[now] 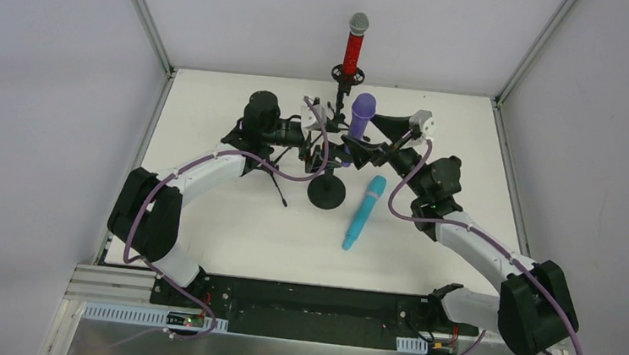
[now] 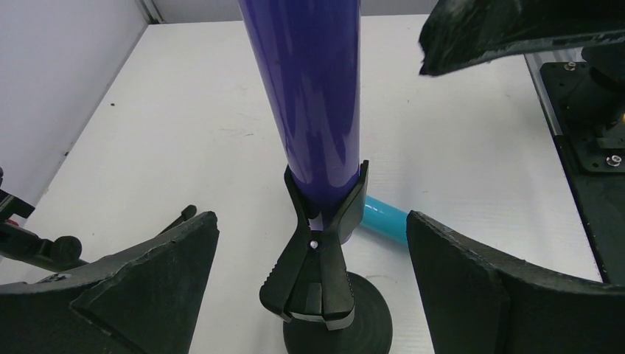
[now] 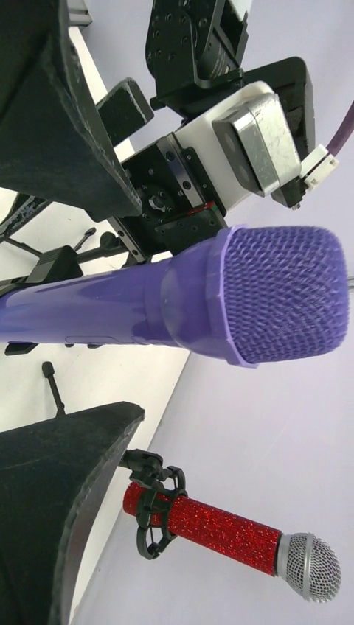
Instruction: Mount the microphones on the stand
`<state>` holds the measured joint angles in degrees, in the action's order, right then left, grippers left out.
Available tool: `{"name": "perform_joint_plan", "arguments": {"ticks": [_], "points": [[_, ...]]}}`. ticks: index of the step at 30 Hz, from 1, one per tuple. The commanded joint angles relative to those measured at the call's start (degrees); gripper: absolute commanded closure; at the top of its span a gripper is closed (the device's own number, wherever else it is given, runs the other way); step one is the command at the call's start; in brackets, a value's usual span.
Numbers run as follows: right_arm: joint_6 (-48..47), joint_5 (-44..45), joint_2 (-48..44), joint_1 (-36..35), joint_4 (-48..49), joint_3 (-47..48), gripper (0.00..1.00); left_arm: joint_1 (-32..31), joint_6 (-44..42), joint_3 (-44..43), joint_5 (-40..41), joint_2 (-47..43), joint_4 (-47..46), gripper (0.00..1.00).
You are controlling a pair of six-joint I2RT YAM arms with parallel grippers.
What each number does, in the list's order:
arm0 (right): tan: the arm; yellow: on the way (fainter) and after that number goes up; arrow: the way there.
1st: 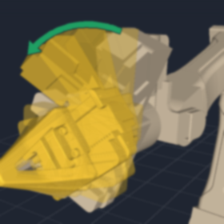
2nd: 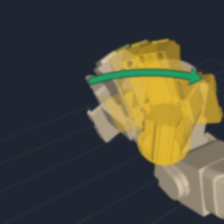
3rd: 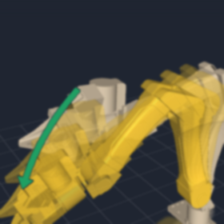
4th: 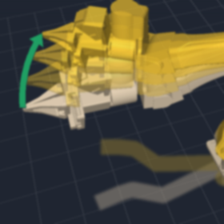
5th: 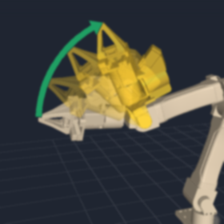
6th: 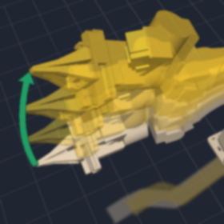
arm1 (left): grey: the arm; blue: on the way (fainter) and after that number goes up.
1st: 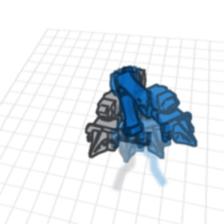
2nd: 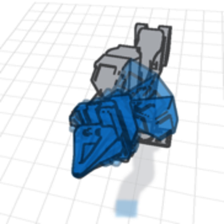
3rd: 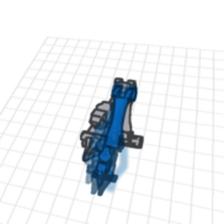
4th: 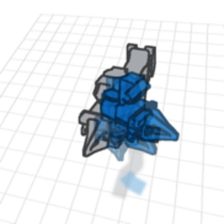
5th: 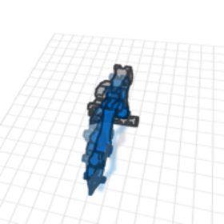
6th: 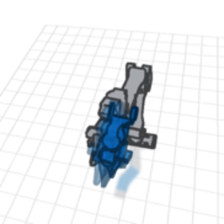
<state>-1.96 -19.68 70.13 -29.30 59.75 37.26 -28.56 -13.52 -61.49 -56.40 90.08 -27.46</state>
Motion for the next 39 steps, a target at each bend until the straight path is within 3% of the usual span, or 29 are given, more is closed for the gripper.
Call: {"name": "perform_joint_plan", "arguments": {"ticks": [1, 12, 22, 39], "points": [[1.17, 1.45, -4.42, -0.25, -0.59, -0.73, 0.01, -0.15, 2.58, 0.49, -0.35, -2.98, -5.06, 0.02], [1.48, 1.79, -14.18, -0.3, -9.4, -8.99, 0.01, 2.73, 6.32, -0.63, -5.72, -0.44, -5.72, 0.05], [1.19, 1.99, -20.43, -0.31, -15.83, -14.79, 0.01, 3.06, 0.86, 1.17, -5.75, 1.5, -3.78, 0.04], [1.78, 1.71, -20.48, -0.27, -16.77, -15.87, 0.01, 2.98, -0.32, 4.8, -4.71, 5.01, -8.16, 0.06]]}}
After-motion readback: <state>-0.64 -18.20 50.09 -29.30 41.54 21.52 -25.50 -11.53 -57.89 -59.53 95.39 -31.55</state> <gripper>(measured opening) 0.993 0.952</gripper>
